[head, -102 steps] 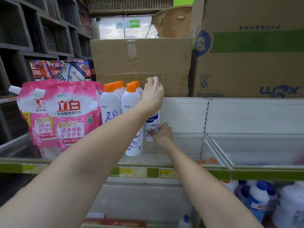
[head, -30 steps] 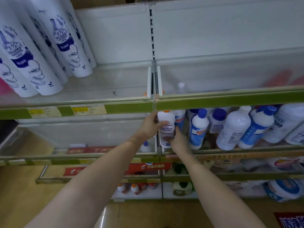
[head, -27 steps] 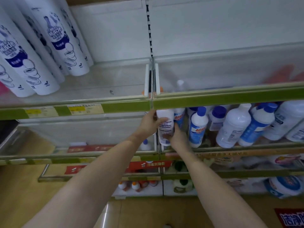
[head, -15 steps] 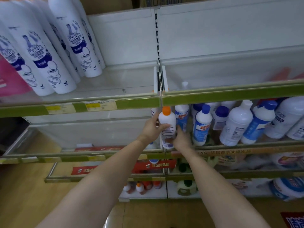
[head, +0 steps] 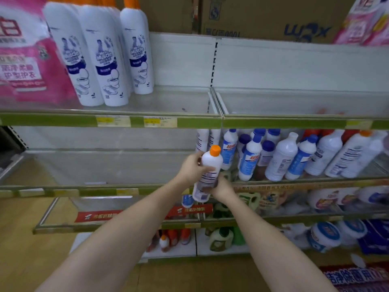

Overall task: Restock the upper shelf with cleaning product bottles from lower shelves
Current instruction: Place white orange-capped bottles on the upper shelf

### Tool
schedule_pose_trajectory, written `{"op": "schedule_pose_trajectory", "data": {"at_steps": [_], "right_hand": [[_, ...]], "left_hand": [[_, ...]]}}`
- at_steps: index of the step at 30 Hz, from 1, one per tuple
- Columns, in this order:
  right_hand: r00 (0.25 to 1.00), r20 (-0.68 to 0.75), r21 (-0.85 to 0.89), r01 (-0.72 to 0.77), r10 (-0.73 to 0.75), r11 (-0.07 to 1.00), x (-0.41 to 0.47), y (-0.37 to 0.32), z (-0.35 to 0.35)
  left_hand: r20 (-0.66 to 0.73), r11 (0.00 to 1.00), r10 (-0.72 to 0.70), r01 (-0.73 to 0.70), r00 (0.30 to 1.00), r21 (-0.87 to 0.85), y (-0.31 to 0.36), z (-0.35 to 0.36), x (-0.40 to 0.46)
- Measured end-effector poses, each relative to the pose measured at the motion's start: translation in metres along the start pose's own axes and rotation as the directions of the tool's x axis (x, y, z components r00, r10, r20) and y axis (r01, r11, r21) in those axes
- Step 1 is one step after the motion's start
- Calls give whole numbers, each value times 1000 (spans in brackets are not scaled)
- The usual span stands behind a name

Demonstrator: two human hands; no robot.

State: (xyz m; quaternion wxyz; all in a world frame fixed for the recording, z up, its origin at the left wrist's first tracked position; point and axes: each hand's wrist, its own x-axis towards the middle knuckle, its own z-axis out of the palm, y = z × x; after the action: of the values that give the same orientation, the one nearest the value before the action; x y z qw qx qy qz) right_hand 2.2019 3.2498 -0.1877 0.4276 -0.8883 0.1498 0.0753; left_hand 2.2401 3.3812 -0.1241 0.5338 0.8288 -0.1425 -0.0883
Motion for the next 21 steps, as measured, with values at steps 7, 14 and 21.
{"op": "schedule_pose_trajectory", "data": {"at_steps": [7,14,21], "right_hand": [[979,200,148,-7,-23,989,-44,11,51],[932,362,201,-94,15,975,-115,-33,79],[855,517,207,-160,31,965,-138,-60,100]], "left_hand": [[37,934,-188,190,981,-301,-25,-39,-49],[34,825,-336,312,941,-471,-36,-75,-96],[11,684,-492,394,871,-614,-59,-103,-121]]}}
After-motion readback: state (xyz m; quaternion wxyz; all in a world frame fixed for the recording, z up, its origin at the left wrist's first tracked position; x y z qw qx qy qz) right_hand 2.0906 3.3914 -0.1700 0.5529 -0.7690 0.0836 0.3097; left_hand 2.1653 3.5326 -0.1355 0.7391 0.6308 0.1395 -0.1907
